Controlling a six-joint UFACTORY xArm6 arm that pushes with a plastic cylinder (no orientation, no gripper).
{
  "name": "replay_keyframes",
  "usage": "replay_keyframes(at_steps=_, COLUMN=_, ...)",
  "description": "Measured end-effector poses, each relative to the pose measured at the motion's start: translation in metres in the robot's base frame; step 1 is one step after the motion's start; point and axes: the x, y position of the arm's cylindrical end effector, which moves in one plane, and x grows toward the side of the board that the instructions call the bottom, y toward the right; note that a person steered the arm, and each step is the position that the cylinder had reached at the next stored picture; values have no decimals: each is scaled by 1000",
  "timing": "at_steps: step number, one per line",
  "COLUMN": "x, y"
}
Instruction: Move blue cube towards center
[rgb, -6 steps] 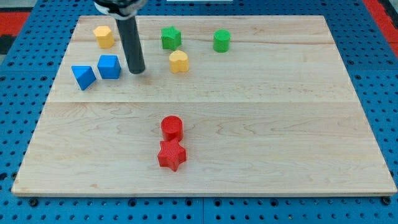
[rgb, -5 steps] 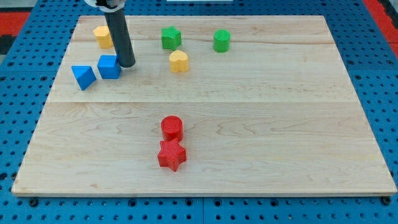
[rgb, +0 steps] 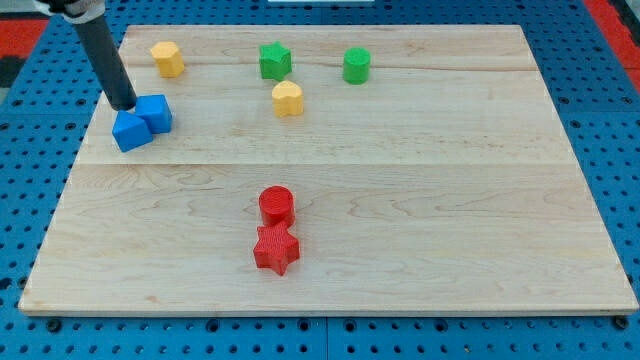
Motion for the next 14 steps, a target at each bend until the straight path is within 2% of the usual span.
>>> replay_keyframes(at_steps=1, x=5, y=45)
replay_keyframes(at_steps=3, x=4, y=50)
replay_keyframes(at_steps=4, x=32, y=84)
replay_keyframes(at_steps=5, x=33, y=83)
replay_keyframes(at_steps=7, x=0, y=82)
replay_keyframes(at_steps=8, x=0, y=76)
replay_keyframes(at_steps=9, x=-29, y=74)
replay_keyframes(at_steps=11, x=-35, y=74)
replay_keyframes(at_steps=13, x=-15, y=29)
replay_keyframes(at_steps=14, x=3, y=-19)
